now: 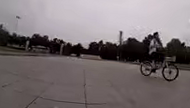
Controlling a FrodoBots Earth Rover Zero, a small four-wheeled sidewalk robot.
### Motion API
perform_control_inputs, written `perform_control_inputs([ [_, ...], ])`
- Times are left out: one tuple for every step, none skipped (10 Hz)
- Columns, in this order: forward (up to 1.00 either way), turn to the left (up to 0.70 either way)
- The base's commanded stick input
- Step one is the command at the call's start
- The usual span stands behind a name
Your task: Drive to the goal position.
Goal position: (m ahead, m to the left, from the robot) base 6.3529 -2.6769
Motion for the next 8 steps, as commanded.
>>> perform_control_inputs([
  [0.70,0.00],
  [0.70,0.00],
  [0.70,0.00],
  [0.70,0.00],
  [0.70,0.00],
  [0.70,0.00],
  [0.70,0.00],
  [0.70,0.00],
])
